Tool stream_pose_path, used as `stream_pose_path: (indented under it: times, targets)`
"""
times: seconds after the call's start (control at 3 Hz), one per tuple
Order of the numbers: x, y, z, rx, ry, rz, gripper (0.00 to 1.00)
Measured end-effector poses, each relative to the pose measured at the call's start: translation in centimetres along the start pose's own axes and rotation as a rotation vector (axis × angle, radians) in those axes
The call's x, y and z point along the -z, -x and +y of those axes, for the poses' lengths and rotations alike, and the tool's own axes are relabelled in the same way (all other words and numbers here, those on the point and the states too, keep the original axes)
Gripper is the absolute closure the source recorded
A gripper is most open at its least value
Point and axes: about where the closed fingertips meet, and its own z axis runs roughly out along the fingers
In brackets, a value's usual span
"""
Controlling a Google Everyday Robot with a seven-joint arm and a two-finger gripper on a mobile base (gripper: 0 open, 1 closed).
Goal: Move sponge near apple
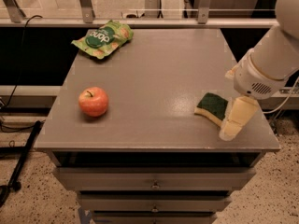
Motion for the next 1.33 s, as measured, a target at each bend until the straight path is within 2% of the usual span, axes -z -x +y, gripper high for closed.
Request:
stream_pose_path:
  times: [0.33, 0.67, 1.33]
  targets:
    - [-2.4, -0.3, -1.2, -0.036, 0.007, -0.018, 0.0]
    - [-3.7, -0.5, -1.9, -0.066, 0.006, -0.041, 0.17]
    - [-3.9, 0.1, -2.2, -0.089, 0.028, -0.107, 0.64]
